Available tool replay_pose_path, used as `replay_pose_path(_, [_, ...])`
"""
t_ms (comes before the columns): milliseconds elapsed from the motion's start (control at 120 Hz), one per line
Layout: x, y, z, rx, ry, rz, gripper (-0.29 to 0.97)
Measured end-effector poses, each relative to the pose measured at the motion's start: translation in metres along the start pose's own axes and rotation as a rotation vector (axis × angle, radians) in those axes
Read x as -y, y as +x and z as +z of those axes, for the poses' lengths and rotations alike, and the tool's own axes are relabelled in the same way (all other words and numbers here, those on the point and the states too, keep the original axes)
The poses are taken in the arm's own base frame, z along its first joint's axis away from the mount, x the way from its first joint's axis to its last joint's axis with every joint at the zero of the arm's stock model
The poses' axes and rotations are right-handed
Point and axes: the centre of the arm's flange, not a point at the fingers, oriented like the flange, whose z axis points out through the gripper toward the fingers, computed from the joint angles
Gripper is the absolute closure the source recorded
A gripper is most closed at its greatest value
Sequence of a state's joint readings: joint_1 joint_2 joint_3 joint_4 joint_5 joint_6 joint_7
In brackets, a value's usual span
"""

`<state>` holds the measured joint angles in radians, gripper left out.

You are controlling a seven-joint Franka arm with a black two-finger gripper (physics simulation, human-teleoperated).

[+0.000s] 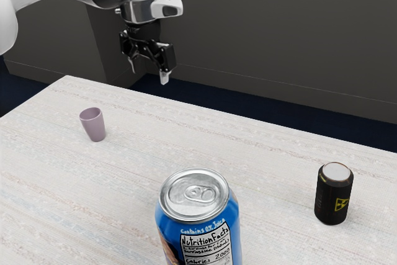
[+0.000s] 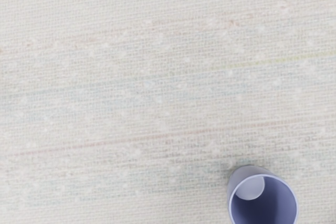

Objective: Place the left cup onto the right cup

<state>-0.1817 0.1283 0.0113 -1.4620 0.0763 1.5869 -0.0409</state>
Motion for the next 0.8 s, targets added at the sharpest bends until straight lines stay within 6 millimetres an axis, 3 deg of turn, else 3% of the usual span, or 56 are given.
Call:
replay_pose_path(250, [0.019, 0.002, 0.019, 0.001, -0.017, -0.034, 0.00])
replay_pose_path(392, [0.049, 0.003, 0.039, 0.010, -0.024, -0.088, 0.00])
replay_pose_path(550, [0.097, -0.002, 0.075, 0.043, -0.031, -0.173, 0.00])
replay_pose_path(800, [0.161, -0.002, 0.113, 0.049, -0.031, -0.278, 0.01])
